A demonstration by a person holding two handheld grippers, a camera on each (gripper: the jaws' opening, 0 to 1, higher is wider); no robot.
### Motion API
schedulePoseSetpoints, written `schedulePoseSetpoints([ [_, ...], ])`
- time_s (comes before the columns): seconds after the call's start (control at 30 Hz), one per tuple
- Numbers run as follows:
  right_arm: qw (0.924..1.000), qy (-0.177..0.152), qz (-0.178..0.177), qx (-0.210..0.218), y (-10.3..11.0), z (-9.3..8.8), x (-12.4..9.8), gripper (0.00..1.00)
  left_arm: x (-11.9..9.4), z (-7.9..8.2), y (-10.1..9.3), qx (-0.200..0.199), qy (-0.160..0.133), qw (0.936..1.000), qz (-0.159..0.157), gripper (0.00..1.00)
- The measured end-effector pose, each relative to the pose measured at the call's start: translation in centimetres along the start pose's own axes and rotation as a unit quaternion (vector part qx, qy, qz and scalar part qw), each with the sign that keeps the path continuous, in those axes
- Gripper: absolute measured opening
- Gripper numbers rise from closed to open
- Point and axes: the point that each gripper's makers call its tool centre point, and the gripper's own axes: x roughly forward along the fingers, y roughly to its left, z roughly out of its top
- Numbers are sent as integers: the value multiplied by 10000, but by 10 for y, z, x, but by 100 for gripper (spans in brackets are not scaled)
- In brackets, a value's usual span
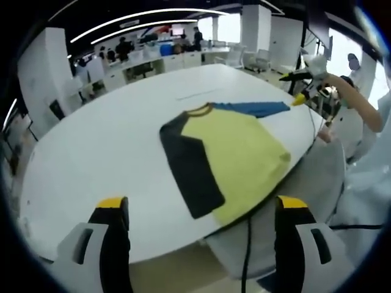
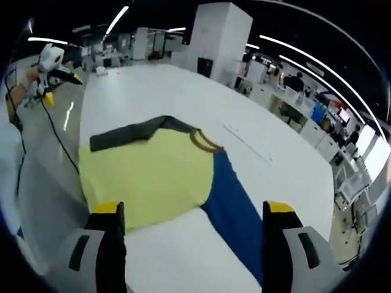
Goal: Fold the garment on the visible template until the final outline fits inside the template.
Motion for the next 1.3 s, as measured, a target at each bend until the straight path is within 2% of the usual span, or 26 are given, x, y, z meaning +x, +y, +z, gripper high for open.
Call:
schedulePoseSetpoints([
  [0.43, 9994, -250, 10, -240, 19, 21, -8, 98, -3, -6, 3, -43, -5, 10000, 45, 95],
  [0.73, 9992, -241, 31, -321, 37, 24, -11, 100, -3, -6, 1, 1, -26, 10000, -24, 95],
  [1.03, 9990, -349, 192, -179, 64, 29, -14, 100, 2, -14, -1, -40, 33, 9999, -130, 95],
  [1.3, 9990, -428, 90, -104, 74, 36, -23, 100, 6, -13, 5, 45, 58, 9999, -100, 96],
])
